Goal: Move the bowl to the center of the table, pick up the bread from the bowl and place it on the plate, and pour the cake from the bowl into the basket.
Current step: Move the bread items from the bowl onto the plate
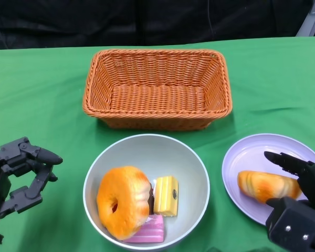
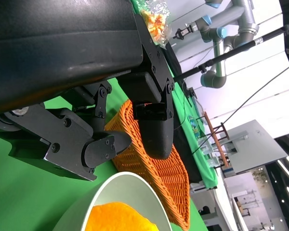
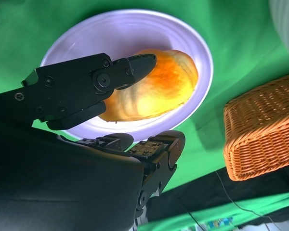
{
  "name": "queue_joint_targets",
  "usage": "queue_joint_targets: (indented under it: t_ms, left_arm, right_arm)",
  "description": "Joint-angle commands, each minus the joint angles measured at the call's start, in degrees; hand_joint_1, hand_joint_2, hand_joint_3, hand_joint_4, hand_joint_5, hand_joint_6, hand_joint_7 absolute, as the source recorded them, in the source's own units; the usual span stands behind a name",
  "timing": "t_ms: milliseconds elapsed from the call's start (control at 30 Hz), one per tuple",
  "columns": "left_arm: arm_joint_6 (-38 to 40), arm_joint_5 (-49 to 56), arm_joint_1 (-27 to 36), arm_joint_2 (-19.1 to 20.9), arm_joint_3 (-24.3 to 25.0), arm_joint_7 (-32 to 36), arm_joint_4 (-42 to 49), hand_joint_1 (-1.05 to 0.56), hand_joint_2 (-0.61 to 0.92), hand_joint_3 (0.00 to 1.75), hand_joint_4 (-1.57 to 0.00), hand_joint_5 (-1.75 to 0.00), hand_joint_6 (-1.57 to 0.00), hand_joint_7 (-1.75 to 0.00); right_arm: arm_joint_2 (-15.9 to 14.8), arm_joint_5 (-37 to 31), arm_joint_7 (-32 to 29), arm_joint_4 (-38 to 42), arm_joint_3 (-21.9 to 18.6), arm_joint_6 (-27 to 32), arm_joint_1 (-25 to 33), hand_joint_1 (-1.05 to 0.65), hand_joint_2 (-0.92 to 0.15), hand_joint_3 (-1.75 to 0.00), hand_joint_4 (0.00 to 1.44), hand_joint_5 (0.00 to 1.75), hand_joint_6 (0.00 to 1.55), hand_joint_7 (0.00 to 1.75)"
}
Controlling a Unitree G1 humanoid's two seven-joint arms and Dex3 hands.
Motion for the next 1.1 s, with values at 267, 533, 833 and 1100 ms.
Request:
queue_joint_targets:
  t_ms: [267, 533, 833, 1100]
  left_arm:
    - [0.0, -0.6, 0.0, 1.1, 0.5, -0.9, 0.0, 0.01, 0.66, 0.81, -0.76, -1.43, -0.87, -0.97]
    - [0.2, -0.3, 0.1, 1.3, 0.5, -0.8, -0.1, 0.01, 0.69, 0.78, -0.77, -1.43, -0.88, -0.96]
    - [-0.2, 1.1, 0.1, 1.3, 0.7, 0.3, 0.1, 0.01, 0.70, 0.76, -0.80, -1.41, -0.89, -0.95]
    - [-1.2, 1.4, -0.1, 1.4, 0.7, 0.1, 0.6, 0.03, 0.71, 0.76, -0.82, -1.39, -0.90, -0.94]
  right_arm:
    - [-2.1, -1.3, 3.7, -2.4, -0.2, -1.2, 1.2, -0.53, -0.92, -0.02, 0.18, 0.00, 0.32, 0.00]
    - [-1.3, -2.1, 5.9, -7.1, -0.4, -0.1, 2.3, -0.58, -0.92, -0.02, 0.18, 0.01, 0.31, 0.01]
    - [0.3, -3.2, -0.4, -3.0, -0.1, -3.2, 2.0, -0.46, -0.90, 0.00, 0.37, 0.08, 0.48, 0.04]
    - [0.7, -3.6, -4.8, 1.1, 0.0, -6.3, 1.0, -0.42, -0.90, 0.00, 0.44, 0.08, 0.52, 0.03]
